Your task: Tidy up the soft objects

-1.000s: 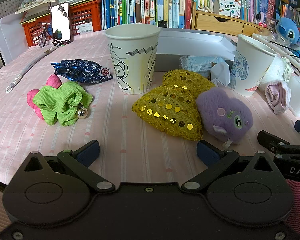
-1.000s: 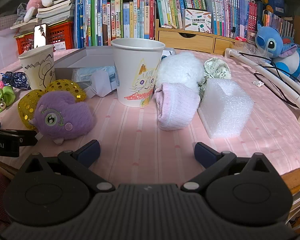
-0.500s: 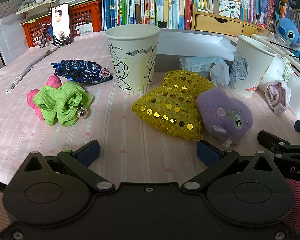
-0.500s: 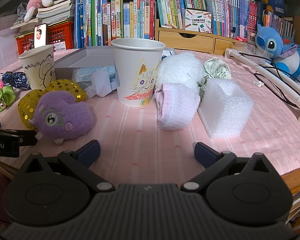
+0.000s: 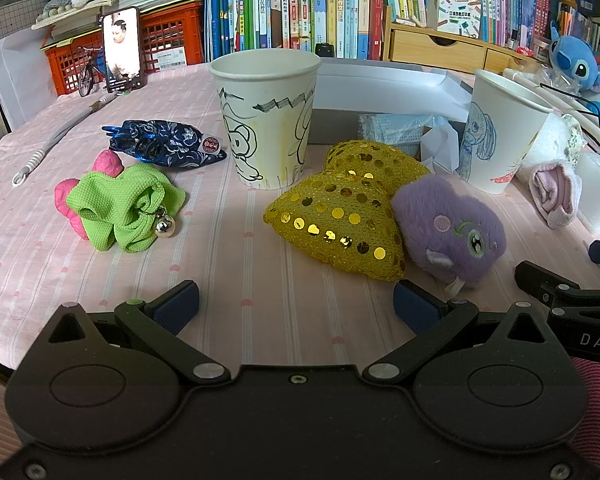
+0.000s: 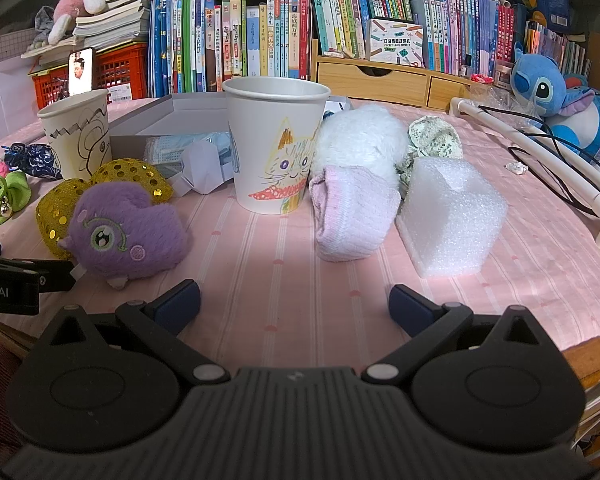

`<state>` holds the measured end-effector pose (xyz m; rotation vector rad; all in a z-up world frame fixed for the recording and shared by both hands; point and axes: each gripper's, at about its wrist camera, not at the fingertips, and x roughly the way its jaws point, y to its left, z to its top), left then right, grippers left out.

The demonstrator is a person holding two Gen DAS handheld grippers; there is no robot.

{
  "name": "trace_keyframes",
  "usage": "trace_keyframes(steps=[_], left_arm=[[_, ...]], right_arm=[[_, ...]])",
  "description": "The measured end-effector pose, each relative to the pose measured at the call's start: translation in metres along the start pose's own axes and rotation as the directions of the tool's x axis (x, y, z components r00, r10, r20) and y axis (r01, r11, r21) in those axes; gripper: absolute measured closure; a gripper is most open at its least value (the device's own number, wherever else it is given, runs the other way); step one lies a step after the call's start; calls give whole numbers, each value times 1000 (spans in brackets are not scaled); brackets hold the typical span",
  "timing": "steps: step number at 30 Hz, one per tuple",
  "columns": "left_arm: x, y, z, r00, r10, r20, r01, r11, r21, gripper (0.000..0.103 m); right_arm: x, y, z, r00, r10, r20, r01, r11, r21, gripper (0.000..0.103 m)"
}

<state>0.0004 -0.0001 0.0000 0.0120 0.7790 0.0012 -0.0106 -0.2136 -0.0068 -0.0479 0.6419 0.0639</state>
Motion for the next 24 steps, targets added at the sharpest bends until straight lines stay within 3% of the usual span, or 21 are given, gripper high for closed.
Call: trace_keyframes(steps=[24], left_arm=[[0,0,2,1000,0,13,0,1000,5,0]], right_arm=[[-3,-1,-1,1000,2,15,-2,1000,3,0]])
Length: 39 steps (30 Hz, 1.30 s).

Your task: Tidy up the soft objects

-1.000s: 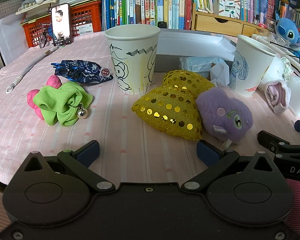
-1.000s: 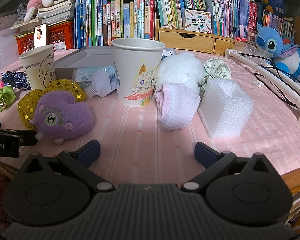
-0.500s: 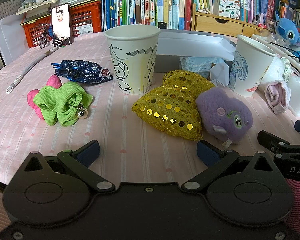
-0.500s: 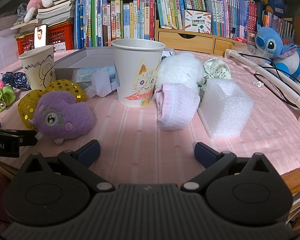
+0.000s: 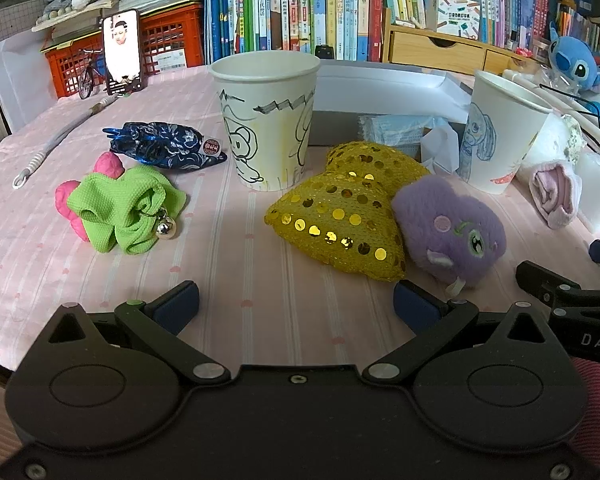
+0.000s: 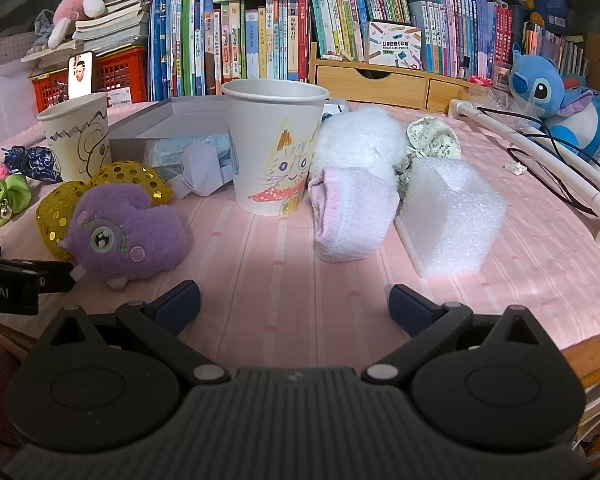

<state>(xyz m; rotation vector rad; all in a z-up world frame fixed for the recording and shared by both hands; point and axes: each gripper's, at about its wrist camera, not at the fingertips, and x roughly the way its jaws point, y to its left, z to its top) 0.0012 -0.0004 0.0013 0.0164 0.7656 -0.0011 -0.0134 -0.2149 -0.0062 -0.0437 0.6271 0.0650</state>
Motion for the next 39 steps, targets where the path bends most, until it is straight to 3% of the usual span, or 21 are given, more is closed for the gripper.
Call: trace_keyframes(steps=[5,13,19,24,28,32,39], left_arm=[[-2,5,-8,999,-13,48,12,1000,6,0],[-1,9,-6,998,-31,48,31,999,14,0],[-13,9,-4,994,-39,105,37,999,29,5],[-24,10,3,983,-72,170,66,997,44,5],[-24,20,13,977,-146,152,151,988,-17,8],[-19,26,22,977,-159,140,167,985,-48,14],[-1,36,31,970,-225,88,236,960,-152,23]], right_arm=[[0,0,-1,1000,6,18,-6,1000,-4,0],[-1,-2,-10,998,7,68,-6,1000,-3,0],[-4,-4,-8,994,71,80,-71,997,-8,0],[-14,9,-7,973,188,132,-174,978,-117,0],[-11,22,-5,952,282,121,-252,943,-217,1],[-6,26,3,923,365,120,-329,913,-242,1],[14,33,9,905,414,98,-379,890,-255,6]])
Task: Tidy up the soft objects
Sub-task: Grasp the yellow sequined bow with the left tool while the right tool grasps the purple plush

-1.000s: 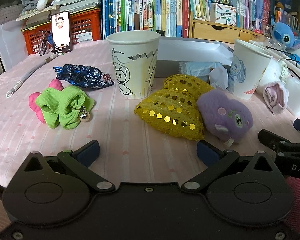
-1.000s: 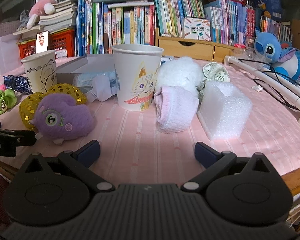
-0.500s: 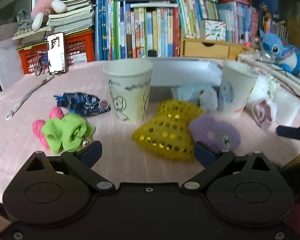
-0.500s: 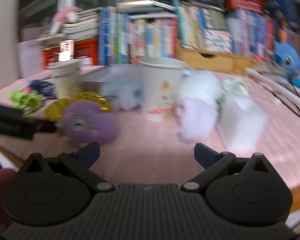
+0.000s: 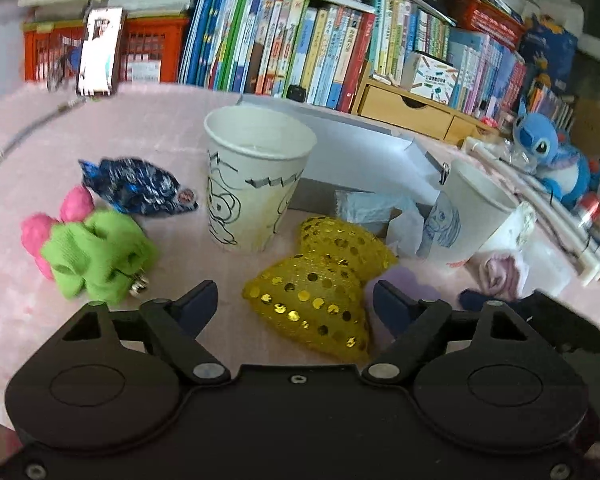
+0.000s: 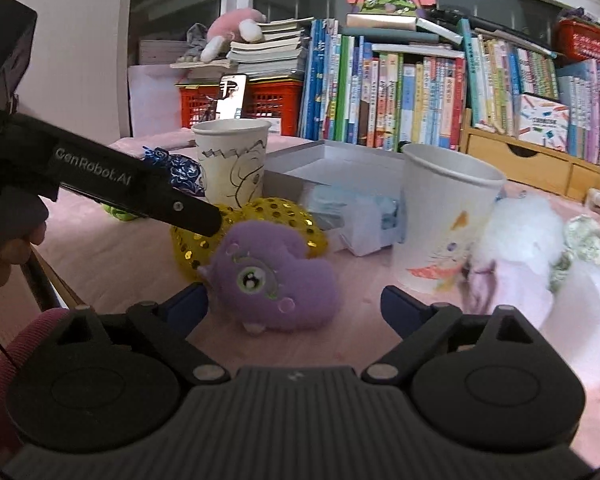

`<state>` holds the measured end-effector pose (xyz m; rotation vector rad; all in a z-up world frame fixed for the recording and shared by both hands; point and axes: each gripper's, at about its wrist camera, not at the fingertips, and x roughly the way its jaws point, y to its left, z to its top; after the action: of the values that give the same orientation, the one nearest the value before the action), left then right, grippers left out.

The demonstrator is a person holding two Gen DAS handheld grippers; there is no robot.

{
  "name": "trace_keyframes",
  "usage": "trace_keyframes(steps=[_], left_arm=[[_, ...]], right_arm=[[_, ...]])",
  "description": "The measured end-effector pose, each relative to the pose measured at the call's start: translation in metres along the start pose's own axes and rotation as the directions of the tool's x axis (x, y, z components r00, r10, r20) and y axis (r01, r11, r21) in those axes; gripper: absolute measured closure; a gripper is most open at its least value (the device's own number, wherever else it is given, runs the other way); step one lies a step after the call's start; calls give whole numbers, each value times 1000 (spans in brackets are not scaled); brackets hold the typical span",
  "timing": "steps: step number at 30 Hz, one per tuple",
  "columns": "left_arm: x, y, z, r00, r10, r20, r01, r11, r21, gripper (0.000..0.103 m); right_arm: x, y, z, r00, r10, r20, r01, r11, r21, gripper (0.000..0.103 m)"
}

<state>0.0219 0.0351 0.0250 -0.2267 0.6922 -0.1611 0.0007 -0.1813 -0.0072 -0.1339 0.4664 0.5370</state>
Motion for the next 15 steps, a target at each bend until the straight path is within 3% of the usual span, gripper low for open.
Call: trace_keyframes(steps=[4,6,9,15], left_arm=[[9,7,3,999,-38,-30,36,997,-73,24],[12,9,3,998,-53,-37,49,993,-103,32],[16,13,4,997,-70,-43,63,987,-146,35],[19,17,-1,994,-106,-32,96,970,-224,37]], right_arm=[[5,4,1,1000,22,3,-22,1000,-16,12],[8,5,0,1000,28,-4,-28,1000,-10,23],[6,4,-2,1000,23,-11,-23,1000,6,34],[1,2,-5,1000,23,-4,-23,1000,18,35]])
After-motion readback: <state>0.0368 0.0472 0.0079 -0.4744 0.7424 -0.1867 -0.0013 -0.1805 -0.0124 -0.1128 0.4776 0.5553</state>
